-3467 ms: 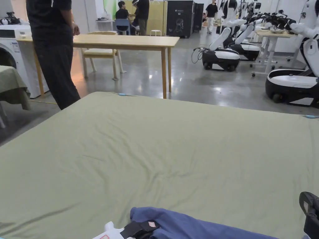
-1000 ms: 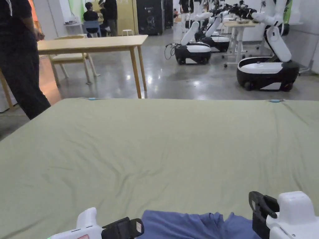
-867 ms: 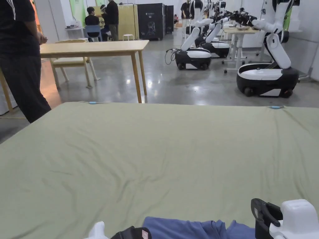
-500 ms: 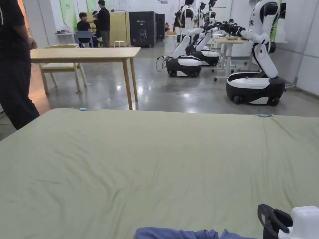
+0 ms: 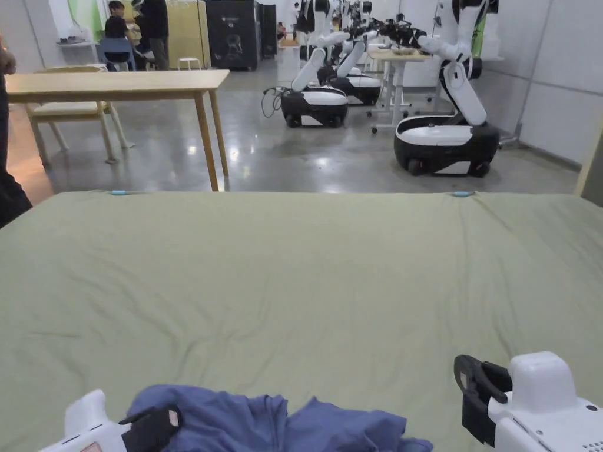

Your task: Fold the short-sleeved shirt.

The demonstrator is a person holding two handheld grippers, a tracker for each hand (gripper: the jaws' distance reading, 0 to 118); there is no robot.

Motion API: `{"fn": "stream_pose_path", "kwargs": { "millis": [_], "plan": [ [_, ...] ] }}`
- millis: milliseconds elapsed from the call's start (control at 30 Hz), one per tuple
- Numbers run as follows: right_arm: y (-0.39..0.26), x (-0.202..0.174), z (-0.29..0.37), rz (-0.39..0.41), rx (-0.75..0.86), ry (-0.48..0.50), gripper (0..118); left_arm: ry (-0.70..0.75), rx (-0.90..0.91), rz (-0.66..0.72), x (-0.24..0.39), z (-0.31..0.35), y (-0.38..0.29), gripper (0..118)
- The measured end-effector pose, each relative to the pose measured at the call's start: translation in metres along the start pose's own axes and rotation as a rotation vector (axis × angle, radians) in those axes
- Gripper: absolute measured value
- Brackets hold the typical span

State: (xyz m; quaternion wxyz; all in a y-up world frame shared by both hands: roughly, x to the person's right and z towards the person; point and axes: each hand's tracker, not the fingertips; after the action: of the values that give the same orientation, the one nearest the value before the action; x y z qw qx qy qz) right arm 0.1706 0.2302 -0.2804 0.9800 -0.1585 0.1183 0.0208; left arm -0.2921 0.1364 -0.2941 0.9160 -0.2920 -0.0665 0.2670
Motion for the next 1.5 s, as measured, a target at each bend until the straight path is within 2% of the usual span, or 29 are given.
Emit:
{"fn": "stream_pose_path", "kwargs": {
  "millis": [100, 167, 300, 400, 433, 500, 567, 600, 633, 667, 700, 833, 967, 1000, 1033, 1100, 1167, 1267, 1367, 1500],
  "plan": [
    [0.0, 0.0, 0.003, 0.008, 0.003, 0.0, 1, 0.0, 0.039, -0.294, 0.074, 0.002, 0.004, 11],
    [-0.001, 0.002, 0.006, 0.013, 0.006, -0.007, 1, 0.079, 0.037, -0.561, 0.138, -0.006, -0.008, 11],
    [-0.004, 0.011, 0.013, 0.017, 0.009, -0.027, 1, 0.175, -0.026, -0.995, 0.23, -0.043, -0.065, 11],
    [-0.007, 0.019, 0.018, 0.012, 0.012, -0.043, 1, 0.402, -0.076, -1.429, 0.262, -0.085, -0.131, 11],
    [-0.009, 0.021, 0.019, 0.01, 0.011, -0.046, 1, 0.441, -0.091, -1.516, 0.266, -0.095, -0.15, 11],
    [-0.013, 0.026, 0.02, 0.009, 0.008, -0.055, 1, 0.364, -0.177, -1.447, 0.263, -0.105, -0.165, 11],
    [-0.017, 0.03, 0.022, -0.002, 0.0, -0.06, 1, 0.396, -0.178, -1.402, 0.261, -0.106, -0.163, 17],
    [-0.018, 0.031, 0.022, -0.005, -0.001, -0.061, 1, 0.364, -0.153, -1.351, 0.259, -0.102, -0.156, 40],
    [-0.019, 0.033, 0.023, -0.009, 0.0, -0.059, 1, 0.3, -0.14, -1.28, 0.26, -0.096, -0.146, 71],
    [-0.02, 0.034, 0.023, -0.01, -0.004, -0.055, 1, 0.239, -0.137, -1.196, 0.261, -0.087, -0.134, 94],
    [-0.02, 0.034, 0.022, -0.009, -0.01, -0.053, 1, 0.162, -0.134, -1.108, 0.261, -0.076, -0.121, 97],
    [-0.023, 0.034, 0.02, -0.016, -0.028, -0.035, 1, -0.23, -0.069, -0.578, 0.235, -0.03, -0.054, 103],
    [-0.024, 0.032, 0.014, -0.029, -0.044, -0.017, 1, -0.222, -0.119, -0.145, 0.185, -0.041, -0.016, 103],
    [-0.024, 0.031, 0.011, -0.033, -0.052, -0.011, 1, -0.204, -0.144, -0.075, 0.178, -0.054, -0.016, 96],
    [-0.024, 0.03, 0.009, -0.036, -0.061, -0.004, 1, -0.216, -0.185, -0.068, 0.171, -0.063, -0.018, 77],
    [-0.025, 0.027, 0.004, -0.038, -0.086, 0.011, 1, -0.22, -0.278, -0.093, 0.173, -0.079, -0.039, 12],
    [-0.026, 0.025, 0.0, -0.028, -0.105, 0.025, 1, -0.333, -0.373, -0.09, 0.186, -0.088, -0.069, 12],
    [-0.027, 0.023, -0.005, -0.04, -0.133, 0.041, 1, -0.378, -0.474, -0.065, 0.202, -0.101, -0.111, 12],
    [-0.029, 0.021, -0.011, -0.056, -0.157, 0.063, 1, -0.357, -0.48, -0.064, 0.204, -0.106, -0.128, 12],
    [-0.033, 0.006, -0.031, -0.088, -0.194, 0.142, 1, -0.374, -0.398, -0.068, 0.197, -0.073, -0.108, 12]
  ]
}}
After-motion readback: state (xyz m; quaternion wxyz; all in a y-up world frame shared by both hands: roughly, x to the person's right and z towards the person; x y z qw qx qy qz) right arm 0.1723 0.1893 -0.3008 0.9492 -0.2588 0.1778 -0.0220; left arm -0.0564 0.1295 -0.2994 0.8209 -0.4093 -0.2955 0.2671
